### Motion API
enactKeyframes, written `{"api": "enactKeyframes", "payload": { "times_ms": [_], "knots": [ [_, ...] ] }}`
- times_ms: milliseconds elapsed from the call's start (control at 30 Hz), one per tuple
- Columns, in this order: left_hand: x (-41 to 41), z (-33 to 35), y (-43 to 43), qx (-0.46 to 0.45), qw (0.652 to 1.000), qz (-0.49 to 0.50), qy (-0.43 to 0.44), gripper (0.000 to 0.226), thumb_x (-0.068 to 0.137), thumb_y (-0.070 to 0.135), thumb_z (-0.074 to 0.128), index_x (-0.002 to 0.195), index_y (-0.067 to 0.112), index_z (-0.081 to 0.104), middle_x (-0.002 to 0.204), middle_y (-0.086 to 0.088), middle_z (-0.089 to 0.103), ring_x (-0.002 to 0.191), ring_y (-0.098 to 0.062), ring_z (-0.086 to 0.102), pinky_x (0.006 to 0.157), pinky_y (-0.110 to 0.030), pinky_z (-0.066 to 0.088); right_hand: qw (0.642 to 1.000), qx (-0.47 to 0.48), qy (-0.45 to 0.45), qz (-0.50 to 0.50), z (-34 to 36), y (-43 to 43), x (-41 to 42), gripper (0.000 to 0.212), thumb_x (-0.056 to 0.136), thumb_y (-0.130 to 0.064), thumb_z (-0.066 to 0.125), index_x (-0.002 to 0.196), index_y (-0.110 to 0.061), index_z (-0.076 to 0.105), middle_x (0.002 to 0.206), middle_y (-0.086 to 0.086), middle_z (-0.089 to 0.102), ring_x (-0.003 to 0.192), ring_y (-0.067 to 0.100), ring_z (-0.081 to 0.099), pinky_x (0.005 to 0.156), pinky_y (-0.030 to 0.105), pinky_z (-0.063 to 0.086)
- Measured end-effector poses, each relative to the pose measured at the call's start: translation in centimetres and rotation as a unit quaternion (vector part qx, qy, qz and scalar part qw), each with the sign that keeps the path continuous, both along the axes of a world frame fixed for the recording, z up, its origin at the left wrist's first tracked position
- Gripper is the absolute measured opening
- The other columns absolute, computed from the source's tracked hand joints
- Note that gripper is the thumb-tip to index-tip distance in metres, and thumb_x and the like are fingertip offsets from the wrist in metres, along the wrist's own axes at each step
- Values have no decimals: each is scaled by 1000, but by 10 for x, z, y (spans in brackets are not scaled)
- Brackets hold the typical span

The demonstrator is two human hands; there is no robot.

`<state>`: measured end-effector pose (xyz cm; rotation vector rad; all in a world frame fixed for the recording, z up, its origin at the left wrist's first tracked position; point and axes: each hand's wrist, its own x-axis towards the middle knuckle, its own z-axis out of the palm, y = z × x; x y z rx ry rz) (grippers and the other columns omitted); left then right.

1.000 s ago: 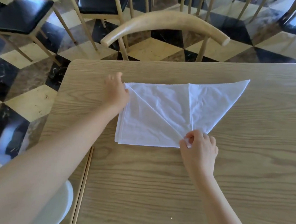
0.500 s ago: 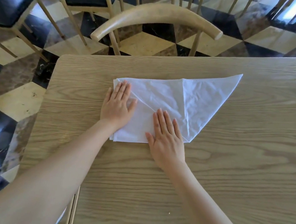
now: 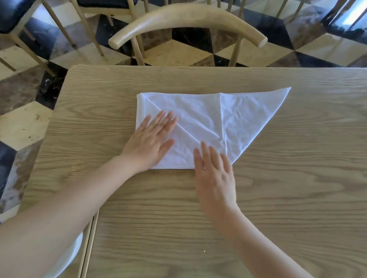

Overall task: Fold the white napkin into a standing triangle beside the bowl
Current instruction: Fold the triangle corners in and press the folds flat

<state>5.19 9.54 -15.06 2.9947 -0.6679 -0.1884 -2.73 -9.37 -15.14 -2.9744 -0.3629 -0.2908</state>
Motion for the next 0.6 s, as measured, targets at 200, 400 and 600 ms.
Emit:
{"api": "enactKeyframes", "payload": {
  "times_ms": [200, 400, 600],
  "knots": [
    [-25, -4, 1, -4, 998, -24, 65, 87, 76, 72, -15, 147, 22, -10, 156, 5, -13, 141, -10, -18, 117, -33, -9, 994, -4, -55, 92, 16, 16, 16, 33, 54, 12, 27, 50, -13, 48, 50, 2, 46, 48, 20, 45, 46, 27, 37],
    [-45, 16, 12, 42, 995, -88, -10, 56, 83, 16, 26, 133, -1, 44, 136, -19, 51, 125, -34, 49, 99, -45, 40, 991, 43, -74, 107, 10, -2, 15, 37, 59, 11, 21, 53, -13, 49, 51, 0, 49, 48, 20, 47, 45, 25, 34],
    [-75, 32, -17, 51, 996, -54, -58, 55, 79, -10, 26, 131, -7, 45, 137, -23, 45, 124, -35, 49, 101, -34, 40, 986, 88, -46, 134, 1, -25, 2, 27, 51, 10, 62, 61, -13, 53, 59, -1, 53, 56, 21, 50, 47, 31, 43]
  ]
}}
